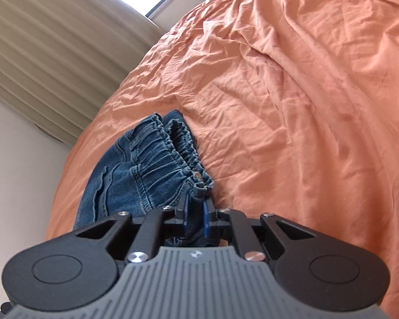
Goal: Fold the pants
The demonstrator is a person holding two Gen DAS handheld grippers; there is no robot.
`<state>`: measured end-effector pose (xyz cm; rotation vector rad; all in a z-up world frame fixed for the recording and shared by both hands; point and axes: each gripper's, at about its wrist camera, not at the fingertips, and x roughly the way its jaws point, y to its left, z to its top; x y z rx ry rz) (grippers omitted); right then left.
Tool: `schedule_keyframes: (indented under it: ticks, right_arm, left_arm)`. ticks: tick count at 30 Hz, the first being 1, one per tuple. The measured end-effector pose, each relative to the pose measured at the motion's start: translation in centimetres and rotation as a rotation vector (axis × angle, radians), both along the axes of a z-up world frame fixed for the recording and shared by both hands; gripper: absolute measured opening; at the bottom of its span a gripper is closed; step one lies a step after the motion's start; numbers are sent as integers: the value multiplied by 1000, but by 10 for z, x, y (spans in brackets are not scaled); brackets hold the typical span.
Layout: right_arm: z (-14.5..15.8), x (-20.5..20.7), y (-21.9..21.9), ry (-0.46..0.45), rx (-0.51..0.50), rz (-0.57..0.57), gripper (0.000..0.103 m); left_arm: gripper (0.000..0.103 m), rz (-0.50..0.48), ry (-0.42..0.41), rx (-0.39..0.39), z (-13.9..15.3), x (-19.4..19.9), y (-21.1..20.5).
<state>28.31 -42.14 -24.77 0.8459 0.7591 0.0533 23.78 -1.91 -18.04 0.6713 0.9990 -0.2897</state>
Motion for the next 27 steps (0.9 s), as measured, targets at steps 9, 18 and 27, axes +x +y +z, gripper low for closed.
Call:
schedule_keyframes:
  ticks: [9,18,27]
  right_arm:
    - [-10,2,3,0,-37,20,5]
    - [7,-10,8,15,-174,40,5]
    - [35,-26,4,-28,-206,86,39]
  left_arm:
    - [13,136,65,-61,-24,9,11]
    - [14,150,74,-53,-1,2,7]
    - [21,169,37,-59,35,-7,13]
